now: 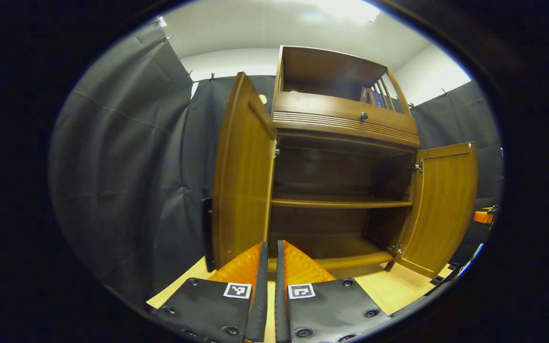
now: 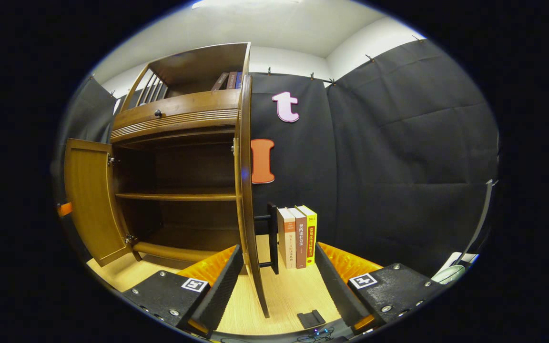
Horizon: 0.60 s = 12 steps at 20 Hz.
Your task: Open the right door of the double-door shoe cabinet with the right hand, and open the left door with the left hand.
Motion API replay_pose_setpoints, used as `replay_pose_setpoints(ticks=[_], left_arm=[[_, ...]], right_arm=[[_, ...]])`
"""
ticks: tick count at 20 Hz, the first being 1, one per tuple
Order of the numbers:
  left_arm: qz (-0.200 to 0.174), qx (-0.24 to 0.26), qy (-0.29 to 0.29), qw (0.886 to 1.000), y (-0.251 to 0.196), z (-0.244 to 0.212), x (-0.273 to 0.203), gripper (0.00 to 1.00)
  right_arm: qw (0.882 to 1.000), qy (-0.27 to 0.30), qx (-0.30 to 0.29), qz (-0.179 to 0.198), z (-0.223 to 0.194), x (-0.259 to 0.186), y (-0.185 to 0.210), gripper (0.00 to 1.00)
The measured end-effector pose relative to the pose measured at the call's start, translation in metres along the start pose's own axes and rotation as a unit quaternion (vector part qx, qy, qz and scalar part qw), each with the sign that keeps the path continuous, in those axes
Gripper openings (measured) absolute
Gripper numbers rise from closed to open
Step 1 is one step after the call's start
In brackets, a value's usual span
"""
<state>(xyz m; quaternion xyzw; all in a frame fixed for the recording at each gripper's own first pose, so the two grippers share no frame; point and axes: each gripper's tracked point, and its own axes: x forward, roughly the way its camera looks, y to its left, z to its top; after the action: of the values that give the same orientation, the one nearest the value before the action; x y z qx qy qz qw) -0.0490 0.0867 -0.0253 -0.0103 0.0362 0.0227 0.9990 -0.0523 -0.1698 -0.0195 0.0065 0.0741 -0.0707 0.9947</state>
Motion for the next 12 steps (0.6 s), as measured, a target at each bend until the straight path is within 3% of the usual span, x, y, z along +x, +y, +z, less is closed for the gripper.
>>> replay_pose_setpoints(ticks=[1,6,11,12], left_arm=[[0.005,0.003,-0.003,1.0,-0.008,-0.002,0.001,0.07],[0.014,0.012,0.005,1.0,-0.035,-0.017,0.007,0.35],[0.047,0.035,0.005,0.998,-0.026,-0.014,0.006,0.8],[0.045,0.032,0.005,0.998,-0.026,-0.012,0.006,0.8]], right_arm=[[1.0,0.002,-0.002,0.003,-0.003,0.0,0.0,0.92],[1.0,0.007,0.008,0.021,-0.014,0.0,0.002,0.92],[0.999,0.013,0.011,0.035,-0.023,0.001,0.005,0.92],[0.999,0.013,0.012,0.037,-0.023,0.003,0.005,0.99]])
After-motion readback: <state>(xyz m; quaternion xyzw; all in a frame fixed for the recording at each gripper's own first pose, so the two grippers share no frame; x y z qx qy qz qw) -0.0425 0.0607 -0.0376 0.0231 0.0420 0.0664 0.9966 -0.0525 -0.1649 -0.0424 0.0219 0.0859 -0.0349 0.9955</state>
